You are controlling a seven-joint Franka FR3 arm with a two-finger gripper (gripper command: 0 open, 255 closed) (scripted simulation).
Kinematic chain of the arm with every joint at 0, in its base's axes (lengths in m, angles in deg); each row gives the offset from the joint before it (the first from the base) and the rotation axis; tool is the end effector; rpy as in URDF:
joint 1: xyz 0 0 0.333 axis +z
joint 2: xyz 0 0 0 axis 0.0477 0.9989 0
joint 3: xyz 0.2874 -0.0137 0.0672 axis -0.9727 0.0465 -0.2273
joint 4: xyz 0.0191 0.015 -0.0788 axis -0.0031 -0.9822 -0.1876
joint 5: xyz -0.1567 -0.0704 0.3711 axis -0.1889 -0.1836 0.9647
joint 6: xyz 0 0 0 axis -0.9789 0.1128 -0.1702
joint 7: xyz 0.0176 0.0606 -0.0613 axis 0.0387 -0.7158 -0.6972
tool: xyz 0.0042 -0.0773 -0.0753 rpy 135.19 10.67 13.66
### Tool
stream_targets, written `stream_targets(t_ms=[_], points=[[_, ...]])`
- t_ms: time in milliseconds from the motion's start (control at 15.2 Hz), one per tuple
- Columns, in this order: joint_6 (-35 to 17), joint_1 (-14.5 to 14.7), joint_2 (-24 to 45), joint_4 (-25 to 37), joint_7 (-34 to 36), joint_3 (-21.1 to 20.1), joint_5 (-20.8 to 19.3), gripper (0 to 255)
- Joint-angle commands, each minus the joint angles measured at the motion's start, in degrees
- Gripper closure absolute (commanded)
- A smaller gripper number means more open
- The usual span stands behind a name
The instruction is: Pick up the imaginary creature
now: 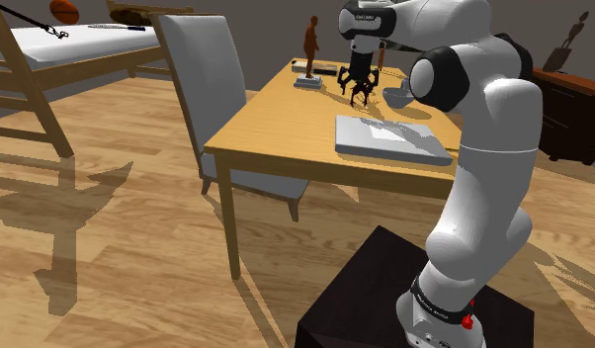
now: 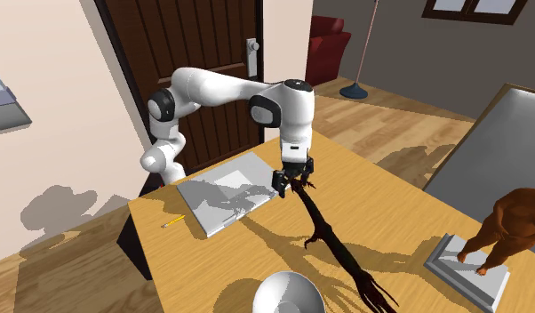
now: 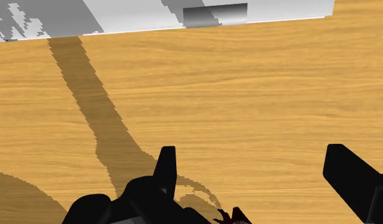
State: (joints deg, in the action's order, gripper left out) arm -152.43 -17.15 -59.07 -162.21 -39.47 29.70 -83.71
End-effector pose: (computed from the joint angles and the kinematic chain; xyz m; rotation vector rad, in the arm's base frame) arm 0.5406 -0.3846 0.5597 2.6644 -1.5196 0.0938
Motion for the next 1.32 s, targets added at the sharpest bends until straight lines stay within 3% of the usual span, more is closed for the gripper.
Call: stream_targets(t_ms=[0,66,132,726,1254], points=[[-1.29,-0.05,0.23,-1.36,-0.03,0.03,-0.02,0],[-1.30,-0.05,0.22,-1.37,-0.03,0.03,-0.02,0],[-1.16,0.08,0.12,-1.35,0.15,-0.02,-0.08,255],[-1.29,-0.06,0.23,-1.36,-0.03,0.02,-0.02,255],[6.09,-1.05,2.54,8.29,-0.57,0.11,0.75,255]])
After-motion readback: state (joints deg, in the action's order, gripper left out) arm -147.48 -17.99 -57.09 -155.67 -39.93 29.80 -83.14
